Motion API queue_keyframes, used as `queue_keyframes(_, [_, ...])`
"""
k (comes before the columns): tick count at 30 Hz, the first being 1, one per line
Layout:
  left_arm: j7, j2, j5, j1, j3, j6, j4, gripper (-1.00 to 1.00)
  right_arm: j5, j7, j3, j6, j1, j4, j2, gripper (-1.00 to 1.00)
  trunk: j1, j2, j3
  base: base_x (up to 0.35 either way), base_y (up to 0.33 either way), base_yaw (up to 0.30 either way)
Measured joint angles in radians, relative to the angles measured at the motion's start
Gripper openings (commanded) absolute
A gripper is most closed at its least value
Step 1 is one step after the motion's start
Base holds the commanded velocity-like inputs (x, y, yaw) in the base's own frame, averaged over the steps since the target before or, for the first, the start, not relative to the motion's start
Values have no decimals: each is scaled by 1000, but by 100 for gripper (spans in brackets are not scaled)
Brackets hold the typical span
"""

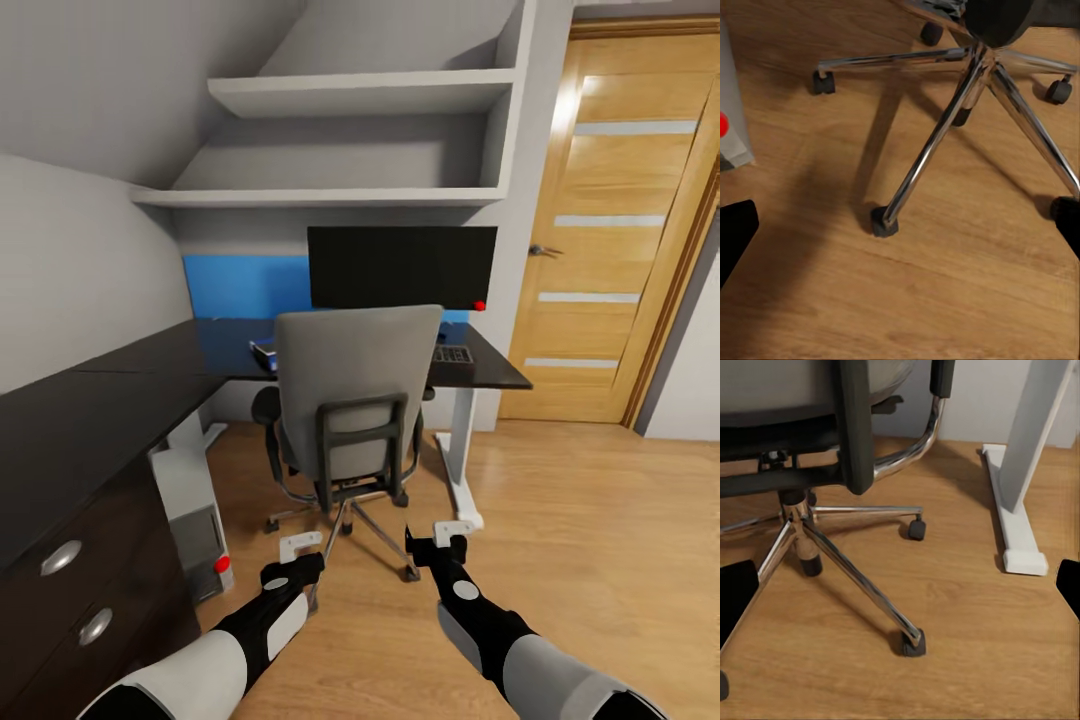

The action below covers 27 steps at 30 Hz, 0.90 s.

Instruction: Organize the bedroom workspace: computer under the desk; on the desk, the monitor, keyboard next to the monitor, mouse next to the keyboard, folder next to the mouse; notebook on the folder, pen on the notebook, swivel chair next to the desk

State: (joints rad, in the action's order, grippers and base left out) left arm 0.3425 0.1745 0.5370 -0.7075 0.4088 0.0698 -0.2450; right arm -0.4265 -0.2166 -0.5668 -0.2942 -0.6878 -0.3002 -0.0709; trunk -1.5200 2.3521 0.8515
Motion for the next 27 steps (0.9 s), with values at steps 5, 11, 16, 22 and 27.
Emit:
queue_keyframes(5, [3, 0, 0, 0, 0, 0, 0, 100, 0, 0, 0, -1, 0, -1, 0, 100, 19, -35, -16, -290, 0, 0])
queue_keyframes(11, [7, 0, 6, 0, -3, -3, -6, 100, 1, 0, 1, -1, 0, 0, 1, 100, 43, -77, -35, -30, 0, 0])
queue_keyframes(16, [7, 0, 6, 0, -3, -3, -7, 100, 2, 0, 0, -1, 0, 0, 1, 100, 62, -112, -50, -2, 0, 0])
queue_keyframes(22, [7, 0, 6, 0, -3, -2, -10, 100, 1, -2, 1, 0, 0, 0, 1, 100, 85, -154, -69, 0, 0, 0])
queue_keyframes(27, [6, 0, 8, 0, -4, -3, -1, 100, -3, -5, 2, -3, 0, 35, 4, 100, 104, -189, -85, 0, 0, 0])
